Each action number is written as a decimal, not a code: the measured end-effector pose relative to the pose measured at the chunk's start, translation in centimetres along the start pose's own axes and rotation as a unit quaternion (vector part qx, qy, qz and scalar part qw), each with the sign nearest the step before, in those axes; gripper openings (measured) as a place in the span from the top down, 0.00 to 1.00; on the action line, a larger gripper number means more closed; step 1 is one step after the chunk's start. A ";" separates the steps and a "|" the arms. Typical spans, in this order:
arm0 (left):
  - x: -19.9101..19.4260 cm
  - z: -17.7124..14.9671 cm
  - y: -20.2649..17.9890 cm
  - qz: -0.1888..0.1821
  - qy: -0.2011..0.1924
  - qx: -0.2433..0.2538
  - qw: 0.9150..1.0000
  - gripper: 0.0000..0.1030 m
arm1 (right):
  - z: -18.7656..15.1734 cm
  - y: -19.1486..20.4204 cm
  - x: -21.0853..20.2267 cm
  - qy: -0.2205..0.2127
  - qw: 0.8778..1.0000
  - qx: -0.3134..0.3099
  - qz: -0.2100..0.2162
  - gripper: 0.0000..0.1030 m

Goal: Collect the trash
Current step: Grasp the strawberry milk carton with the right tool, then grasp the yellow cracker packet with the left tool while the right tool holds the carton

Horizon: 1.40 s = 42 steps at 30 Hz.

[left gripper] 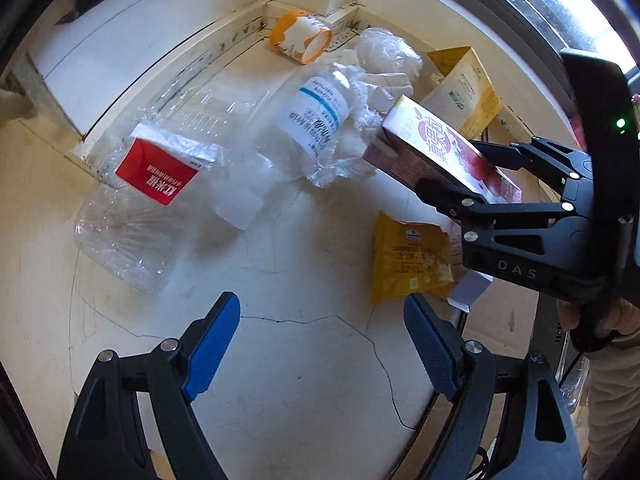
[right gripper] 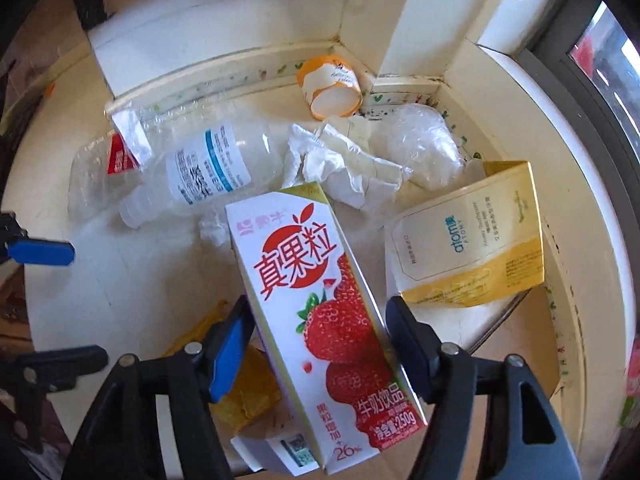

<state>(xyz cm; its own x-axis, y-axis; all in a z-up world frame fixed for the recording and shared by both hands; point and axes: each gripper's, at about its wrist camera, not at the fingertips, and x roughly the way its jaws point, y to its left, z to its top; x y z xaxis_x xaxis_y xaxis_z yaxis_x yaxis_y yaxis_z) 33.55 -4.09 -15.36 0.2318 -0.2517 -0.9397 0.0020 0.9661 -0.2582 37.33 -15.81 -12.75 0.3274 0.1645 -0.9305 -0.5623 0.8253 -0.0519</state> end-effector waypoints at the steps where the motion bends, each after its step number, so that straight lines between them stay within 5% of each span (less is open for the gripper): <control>1: -0.1 0.1 -0.5 0.000 -0.001 0.006 1.000 0.20 | -0.3 -0.6 -0.7 -0.010 1.000 0.021 0.010 0.35; 4: -0.1 0.4 -2.0 -0.002 -0.002 0.027 1.000 0.20 | -1.9 -2.7 -3.0 -0.043 0.994 0.098 0.036 0.36; 7: 0.4 0.8 -3.5 -0.006 0.004 0.045 0.999 0.20 | -4.5 -5.4 -5.5 -0.086 0.975 0.194 0.062 0.35; 12: 2.5 1.8 -5.3 -0.005 0.018 0.050 0.999 0.20 | -10.9 -9.1 -8.2 -0.141 0.919 0.353 0.101 0.36; 17: 4.7 2.6 -5.9 -0.020 0.036 0.032 0.999 0.20 | -16.3 -9.9 -7.6 -0.158 0.872 0.447 0.120 0.36; 18: 5.0 2.8 -6.0 -0.022 0.037 0.029 0.999 0.22 | -17.2 -9.9 -7.3 -0.157 0.866 0.458 0.126 0.36; 20: 5.6 2.8 -6.1 -0.025 0.042 0.025 0.999 0.42 | -18.3 -9.4 -6.7 -0.158 0.857 0.472 0.136 0.36; 23: 6.5 2.5 -6.3 -0.013 0.044 0.022 0.999 0.73 | -19.7 -8.4 -6.5 -0.153 0.851 0.482 0.140 0.36; 28: 6.0 2.0 -5.4 -0.017 0.018 0.022 0.999 0.92 | -20.5 -6.8 -6.0 -0.145 0.846 0.489 0.155 0.36; 38: -0.6 -1.0 -2.8 0.011 -0.042 0.036 0.998 0.97 | -20.6 -2.9 -6.8 -0.146 0.845 0.486 0.169 0.36; 42: -4.4 -3.7 -2.1 0.011 -0.063 0.057 0.996 0.97 | -20.1 -0.1 -8.3 -0.148 0.854 0.470 0.165 0.36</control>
<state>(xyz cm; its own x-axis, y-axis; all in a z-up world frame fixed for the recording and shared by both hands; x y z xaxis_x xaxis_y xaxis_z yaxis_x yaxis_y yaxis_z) 28.92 -5.25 -11.55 0.3532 -0.2272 -0.9076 0.1041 0.9736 -0.2032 19.44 -28.14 -12.27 0.5250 0.4868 -0.6981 0.1508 0.7540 0.6393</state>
